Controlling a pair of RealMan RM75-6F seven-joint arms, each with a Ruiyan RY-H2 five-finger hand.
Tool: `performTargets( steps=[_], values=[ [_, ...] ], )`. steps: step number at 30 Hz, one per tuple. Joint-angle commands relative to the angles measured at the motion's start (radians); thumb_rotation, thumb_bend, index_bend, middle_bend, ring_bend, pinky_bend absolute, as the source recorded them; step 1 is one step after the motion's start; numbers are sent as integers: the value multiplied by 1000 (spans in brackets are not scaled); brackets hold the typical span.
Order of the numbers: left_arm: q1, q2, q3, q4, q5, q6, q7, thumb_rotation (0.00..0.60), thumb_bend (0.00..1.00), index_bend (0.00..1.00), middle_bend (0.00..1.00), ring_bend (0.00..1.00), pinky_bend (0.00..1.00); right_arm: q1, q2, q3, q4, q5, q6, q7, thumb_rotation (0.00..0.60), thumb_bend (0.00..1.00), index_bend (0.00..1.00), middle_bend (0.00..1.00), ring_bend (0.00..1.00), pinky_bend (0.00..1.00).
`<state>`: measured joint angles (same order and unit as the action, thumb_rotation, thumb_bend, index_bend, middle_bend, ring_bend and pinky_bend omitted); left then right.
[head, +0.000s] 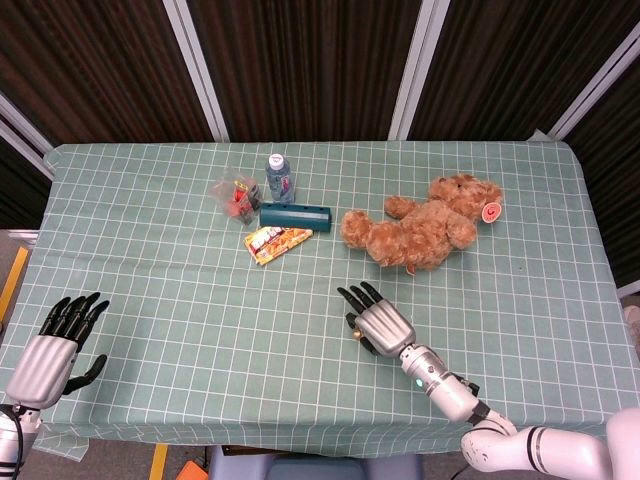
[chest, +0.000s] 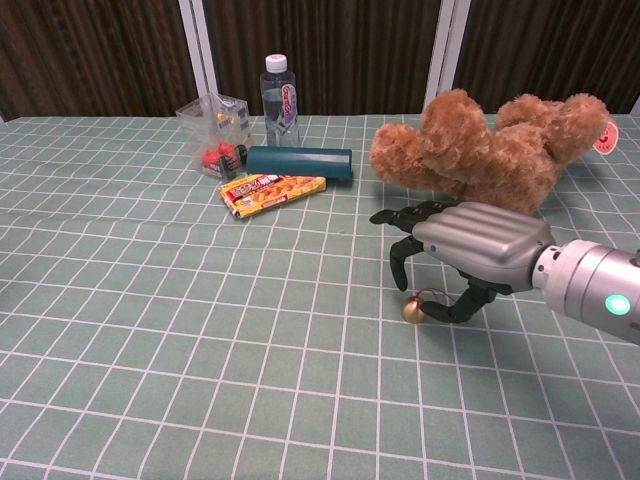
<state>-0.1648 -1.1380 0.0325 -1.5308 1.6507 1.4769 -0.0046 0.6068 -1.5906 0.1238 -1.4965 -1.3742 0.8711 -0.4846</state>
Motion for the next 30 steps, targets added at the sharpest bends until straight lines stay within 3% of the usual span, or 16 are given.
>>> performTargets(
  steps=[1,14,30],
  values=[
    [0,-1,-1,-1,-5,-4,3,600,382,0,0,0,14,2,4,-3,2,8,9,2,600,472,569,0,0,0],
    [-1,-1,-2,-4,-6,-9,7,600,382,0,0,0,16,15,-3,-24,24,30,20,1,600,473,637,0,0,0],
    [-3,0,-3,-1,-9,-16,3,600,382,0,0,0,16,33,-18,-39,35,41,41,19,600,474,642,0,0,0]
  ],
)
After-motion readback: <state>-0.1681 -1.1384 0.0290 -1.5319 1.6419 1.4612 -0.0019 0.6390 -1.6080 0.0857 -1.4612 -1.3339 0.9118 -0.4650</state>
